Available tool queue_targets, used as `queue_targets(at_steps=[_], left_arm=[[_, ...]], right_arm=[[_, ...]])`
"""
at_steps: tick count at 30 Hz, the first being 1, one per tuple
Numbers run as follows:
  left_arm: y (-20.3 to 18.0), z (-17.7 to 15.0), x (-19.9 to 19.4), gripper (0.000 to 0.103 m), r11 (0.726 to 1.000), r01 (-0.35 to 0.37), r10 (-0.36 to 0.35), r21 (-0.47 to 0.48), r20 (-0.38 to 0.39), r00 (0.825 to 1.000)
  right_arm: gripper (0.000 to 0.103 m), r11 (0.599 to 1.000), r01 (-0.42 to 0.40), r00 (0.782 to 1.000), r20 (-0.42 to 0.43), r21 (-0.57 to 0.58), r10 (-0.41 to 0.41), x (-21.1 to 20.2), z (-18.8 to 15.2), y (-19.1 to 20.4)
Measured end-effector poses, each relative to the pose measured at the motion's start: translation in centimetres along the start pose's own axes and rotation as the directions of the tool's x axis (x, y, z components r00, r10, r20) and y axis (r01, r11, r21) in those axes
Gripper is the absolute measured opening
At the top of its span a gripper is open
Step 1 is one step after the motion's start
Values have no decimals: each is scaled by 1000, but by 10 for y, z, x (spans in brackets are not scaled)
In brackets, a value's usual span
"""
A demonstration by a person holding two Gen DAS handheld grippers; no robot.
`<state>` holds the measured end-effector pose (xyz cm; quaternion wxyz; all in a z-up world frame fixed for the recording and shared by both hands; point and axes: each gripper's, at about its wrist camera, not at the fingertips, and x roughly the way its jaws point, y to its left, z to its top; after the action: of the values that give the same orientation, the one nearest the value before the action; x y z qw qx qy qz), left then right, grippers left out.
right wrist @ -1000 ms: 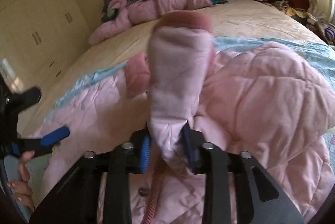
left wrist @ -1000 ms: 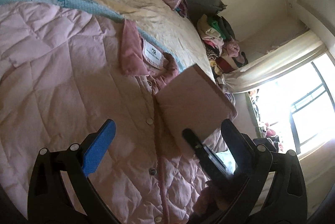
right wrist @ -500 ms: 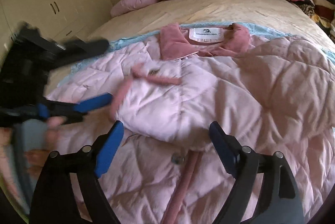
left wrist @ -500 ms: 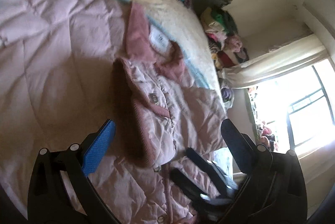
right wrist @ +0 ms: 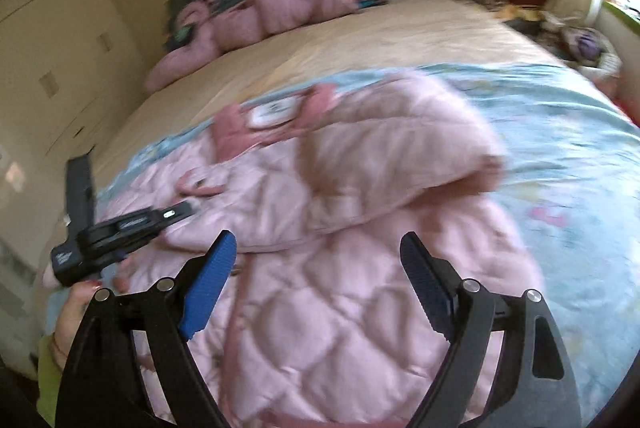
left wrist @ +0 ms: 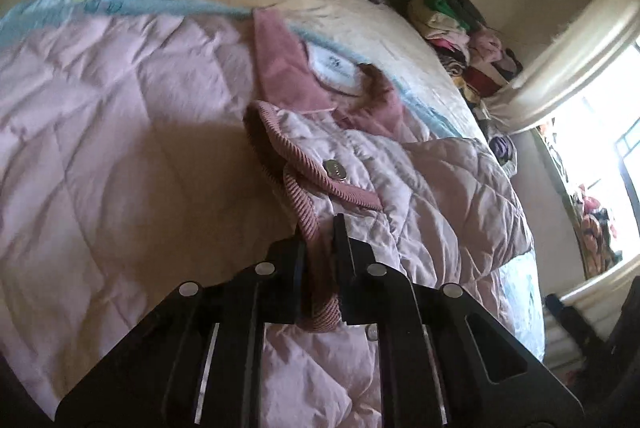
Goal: Fold large clothes
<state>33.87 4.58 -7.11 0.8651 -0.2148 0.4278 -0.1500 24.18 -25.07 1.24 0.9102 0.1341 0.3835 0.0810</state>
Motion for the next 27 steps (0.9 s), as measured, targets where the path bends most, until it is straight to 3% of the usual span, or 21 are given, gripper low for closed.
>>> queue_targets(at_steps=[7, 13, 17, 21, 24, 27], left_arm=[[14, 17, -33, 3, 1000, 2, -3, 8, 80, 997], [41, 42, -81, 3, 999, 4, 5, -46, 188, 982], [51, 46, -83, 3, 998, 25, -12, -63, 189, 982], [55, 44, -78, 3, 996, 6, 9, -84, 180, 984], [55, 44, -77, 3, 997, -15, 30, -79, 188, 982], [51, 44, -71, 3, 996, -82, 88, -39, 177, 980]], right_arm=[[83, 980, 150, 984, 74, 135, -161, -38, 8, -27], [83, 964, 177, 980, 60, 197, -192, -35, 14, -31], [82, 964, 201, 975, 59, 174, -214, -27, 30, -27], [66, 964, 233, 969, 51, 130, -241, -13, 49, -32], [55, 970, 210, 975, 51, 123, -218, 3, 63, -41], [45, 976, 177, 982, 41, 125, -183, 24, 73, -47]])
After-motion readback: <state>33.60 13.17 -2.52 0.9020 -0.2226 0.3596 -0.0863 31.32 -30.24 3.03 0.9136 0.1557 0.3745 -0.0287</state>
